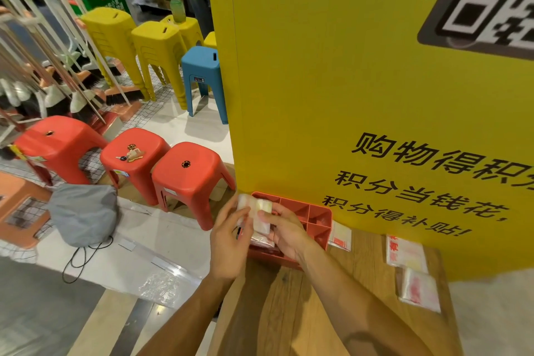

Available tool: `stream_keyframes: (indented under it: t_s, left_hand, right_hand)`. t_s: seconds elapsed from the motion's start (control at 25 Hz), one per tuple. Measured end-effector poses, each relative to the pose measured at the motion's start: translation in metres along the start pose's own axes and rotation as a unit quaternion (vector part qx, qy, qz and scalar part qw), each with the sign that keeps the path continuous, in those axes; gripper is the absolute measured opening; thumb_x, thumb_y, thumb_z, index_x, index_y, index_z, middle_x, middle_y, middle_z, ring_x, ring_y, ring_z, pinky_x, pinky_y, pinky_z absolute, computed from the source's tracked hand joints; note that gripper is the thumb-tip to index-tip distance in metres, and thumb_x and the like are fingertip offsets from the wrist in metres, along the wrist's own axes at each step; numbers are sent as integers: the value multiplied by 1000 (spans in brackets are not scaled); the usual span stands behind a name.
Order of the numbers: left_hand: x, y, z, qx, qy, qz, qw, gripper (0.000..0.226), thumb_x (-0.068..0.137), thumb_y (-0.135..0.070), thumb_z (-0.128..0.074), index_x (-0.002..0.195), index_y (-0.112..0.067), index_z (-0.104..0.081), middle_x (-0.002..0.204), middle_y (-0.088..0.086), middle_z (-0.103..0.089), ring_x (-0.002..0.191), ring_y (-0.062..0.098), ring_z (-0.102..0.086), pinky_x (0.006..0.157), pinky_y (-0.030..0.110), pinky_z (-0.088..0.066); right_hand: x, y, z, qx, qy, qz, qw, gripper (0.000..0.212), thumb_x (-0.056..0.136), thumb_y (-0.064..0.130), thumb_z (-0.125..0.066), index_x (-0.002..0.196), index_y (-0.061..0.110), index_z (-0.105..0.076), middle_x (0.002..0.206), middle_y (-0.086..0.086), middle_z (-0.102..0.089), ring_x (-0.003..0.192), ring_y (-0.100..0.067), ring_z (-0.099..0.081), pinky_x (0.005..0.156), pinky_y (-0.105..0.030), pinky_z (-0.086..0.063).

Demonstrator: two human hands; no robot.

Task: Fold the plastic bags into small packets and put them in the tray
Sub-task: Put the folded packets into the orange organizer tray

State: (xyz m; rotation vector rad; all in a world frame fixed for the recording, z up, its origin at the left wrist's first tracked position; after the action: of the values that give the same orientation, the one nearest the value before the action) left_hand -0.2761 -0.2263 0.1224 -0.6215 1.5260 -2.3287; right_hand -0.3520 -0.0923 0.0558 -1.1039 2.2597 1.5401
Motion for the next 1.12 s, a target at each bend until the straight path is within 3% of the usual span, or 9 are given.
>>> stream_keyframes:
  t_s: [0.12,0.2,0.28,0.44,0.6,0.76,0.96,1.04,1.12]
  left_hand:
    - [9,8,5,-87,-49,98,990,25,93,-4,-73,108,-24,-73,127,-15,-64,118,4,-63,94,28,-58]
    - [13,18,-5,-130,-16,140,982,27,92,-2,-73,108,-23,-70,109,-17,-71,108,7,-68,87,25,-60]
    - [10,31,-9,-107,21,157,982,22,96,-7,-71,112,-23,-67,105,-17,-73,107,6,-69,85,21,-59]
    - [-4,76,-9,82,86,207,971,24,99,-29,-69,121,-26,-60,114,-14,-67,103,12,-68,89,32,-59]
    - [-13,112,-23,61,132,260,955,27,102,-23,-63,129,-24,-66,121,-7,-71,111,24,-70,92,47,-62]
    - [-14,121,-25,85,141,265,950,27,103,-27,-61,129,-25,-68,123,-4,-72,107,21,-71,91,46,-62]
    - [-14,119,-27,89,153,244,953,31,105,-30,-58,134,-22,-66,127,-2,-71,110,19,-69,96,43,-60]
    - [-14,117,-28,84,155,244,954,31,105,-29,-58,134,-23,-65,127,-3,-71,111,19,-68,98,43,-59]
    - [-15,116,-28,82,157,244,953,30,105,-31,-58,134,-24,-65,126,-3,-71,110,19,-69,98,44,-59]
  right_hand:
    - [-3,5,7,-31,-25,9,999,34,93,3,-73,126,5,-64,115,-16,-75,96,-27,-76,72,-34,-61]
    - [-5,10,26,-73,-74,4,995,33,89,1,-76,119,8,-65,112,-17,-76,96,-32,-76,75,-43,-62]
    - [-10,22,53,-181,-154,16,971,31,86,0,-78,111,13,-65,110,-12,-75,96,-31,-74,75,-43,-62]
    - [-27,40,82,-455,-245,34,855,32,88,4,-73,111,19,-56,107,-4,-69,92,-21,-67,62,-29,-52]
    - [-33,33,78,-579,-278,38,765,31,93,8,-68,113,14,-46,98,-6,-67,92,-28,-70,68,-34,-54]
    - [-29,30,69,-591,-289,43,752,39,95,8,-68,121,11,-39,102,-10,-71,95,-30,-72,68,-33,-52]
    - [-29,29,72,-554,-305,29,774,44,96,6,-66,126,8,-34,104,-13,-70,99,-33,-71,70,-34,-51]
    - [-29,31,69,-577,-309,35,755,44,96,7,-66,124,10,-33,103,-12,-71,97,-32,-72,68,-33,-49]
    - [-27,29,56,-640,-289,38,711,42,97,11,-66,124,13,-33,103,-10,-72,95,-30,-74,67,-33,-49]
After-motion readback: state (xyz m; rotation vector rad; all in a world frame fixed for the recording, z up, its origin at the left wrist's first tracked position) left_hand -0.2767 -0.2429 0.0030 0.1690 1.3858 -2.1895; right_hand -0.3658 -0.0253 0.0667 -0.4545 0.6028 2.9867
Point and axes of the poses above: each hand's wrist, its own x-axis towards the middle knuckle, its own z-axis out of the back of the hand, y = z × x, the point moved 10 cm from there along x, towards the middle knuckle
